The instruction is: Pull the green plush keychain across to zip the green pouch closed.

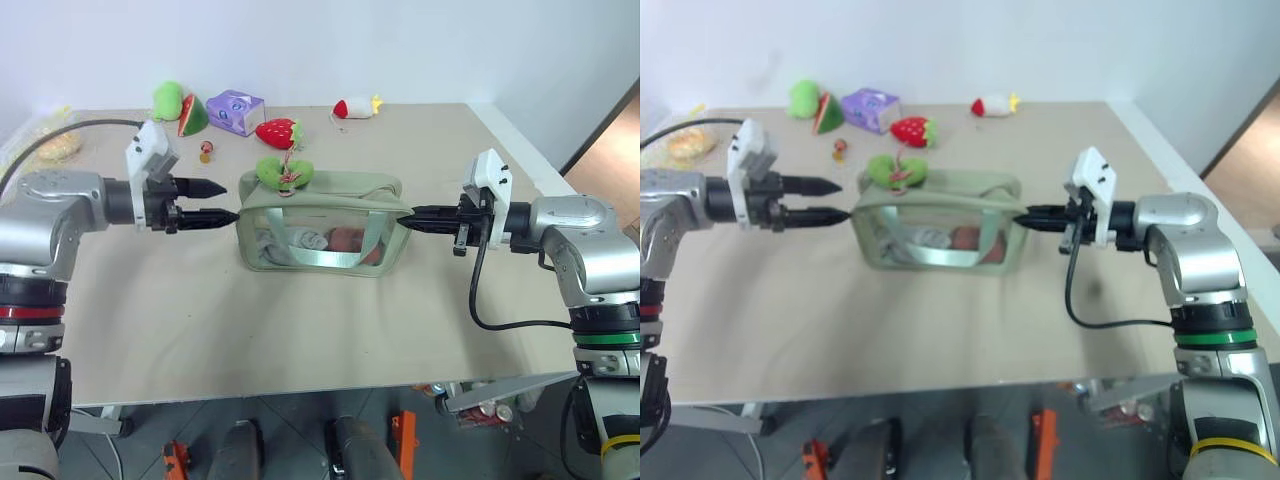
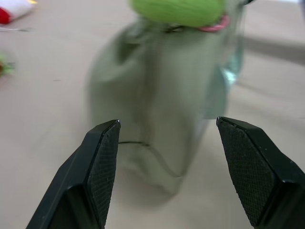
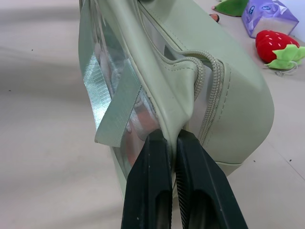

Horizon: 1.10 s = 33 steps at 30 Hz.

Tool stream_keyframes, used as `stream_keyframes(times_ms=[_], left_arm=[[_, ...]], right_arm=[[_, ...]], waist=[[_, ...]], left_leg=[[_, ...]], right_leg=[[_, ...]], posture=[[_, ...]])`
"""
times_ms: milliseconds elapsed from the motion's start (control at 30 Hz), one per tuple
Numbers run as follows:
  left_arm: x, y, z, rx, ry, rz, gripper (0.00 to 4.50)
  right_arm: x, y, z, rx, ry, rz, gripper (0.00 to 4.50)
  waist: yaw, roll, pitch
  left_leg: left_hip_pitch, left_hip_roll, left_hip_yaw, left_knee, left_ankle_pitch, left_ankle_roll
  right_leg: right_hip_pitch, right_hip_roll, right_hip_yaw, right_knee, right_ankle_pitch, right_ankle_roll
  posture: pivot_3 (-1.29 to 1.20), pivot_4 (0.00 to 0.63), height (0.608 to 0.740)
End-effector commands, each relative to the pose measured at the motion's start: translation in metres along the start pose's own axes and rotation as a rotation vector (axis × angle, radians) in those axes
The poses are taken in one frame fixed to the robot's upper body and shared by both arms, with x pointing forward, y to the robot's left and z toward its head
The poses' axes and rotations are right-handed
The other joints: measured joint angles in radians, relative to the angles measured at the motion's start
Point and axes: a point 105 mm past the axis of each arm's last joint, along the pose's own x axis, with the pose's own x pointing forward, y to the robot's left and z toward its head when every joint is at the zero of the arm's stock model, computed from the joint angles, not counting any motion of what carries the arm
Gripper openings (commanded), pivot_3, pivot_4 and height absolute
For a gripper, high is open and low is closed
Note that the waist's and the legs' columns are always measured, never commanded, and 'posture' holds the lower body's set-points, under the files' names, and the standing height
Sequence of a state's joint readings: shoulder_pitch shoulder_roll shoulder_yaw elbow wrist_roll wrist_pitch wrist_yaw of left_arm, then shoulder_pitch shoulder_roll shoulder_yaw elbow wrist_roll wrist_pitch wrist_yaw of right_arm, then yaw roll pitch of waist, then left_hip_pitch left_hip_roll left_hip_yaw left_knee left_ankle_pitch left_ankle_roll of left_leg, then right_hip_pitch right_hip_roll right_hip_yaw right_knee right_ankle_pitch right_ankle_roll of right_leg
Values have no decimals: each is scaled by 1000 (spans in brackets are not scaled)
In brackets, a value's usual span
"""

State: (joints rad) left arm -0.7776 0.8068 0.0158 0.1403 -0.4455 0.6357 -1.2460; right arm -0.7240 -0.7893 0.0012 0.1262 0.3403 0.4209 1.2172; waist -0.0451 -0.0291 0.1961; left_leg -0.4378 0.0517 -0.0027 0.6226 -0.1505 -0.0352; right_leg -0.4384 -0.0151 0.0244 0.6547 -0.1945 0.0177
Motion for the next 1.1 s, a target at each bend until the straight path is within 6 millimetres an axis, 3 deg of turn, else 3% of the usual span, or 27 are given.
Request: stream_keyframes(times_ms=[33,233,567,833,1100], left_arm=[[3,-6,4,11,-21,-14,3333],[16,-5,-1,-27,-44,-7,3333],[29,5,10,-24,-98,16,99],[31,2,4,-12,-73,9,14],[31,-1,1,-11,-64,6,0]], right_arm=[[-1,-1,17,-60,-29,3,0],[-3,0,17,-58,-26,2,0],[-5,1,16,-53,-23,-5,0],[-7,0,13,-19,-19,-7,0],[-18,-11,12,12,-1,-56,2693]], waist=[[0,0,0],[0,0,0],[0,0,0],[0,0,0],[0,0,0]], left_leg=[[0,0,0,0,0,0],[0,0,0,0,0,0],[0,0,0,0,0,0],[0,0,0,0,0,0],[0,0,0,0,0,0]], right_leg=[[0,0,0,0,0,0],[0,0,0,0,0,0],[0,0,1,0,1,1],[0,0,1,0,1,1],[0,0,1,0,1,1]], posture=[[0,150,740],[0,150,740],[0,150,740],[0,150,740],[0,150,740]])
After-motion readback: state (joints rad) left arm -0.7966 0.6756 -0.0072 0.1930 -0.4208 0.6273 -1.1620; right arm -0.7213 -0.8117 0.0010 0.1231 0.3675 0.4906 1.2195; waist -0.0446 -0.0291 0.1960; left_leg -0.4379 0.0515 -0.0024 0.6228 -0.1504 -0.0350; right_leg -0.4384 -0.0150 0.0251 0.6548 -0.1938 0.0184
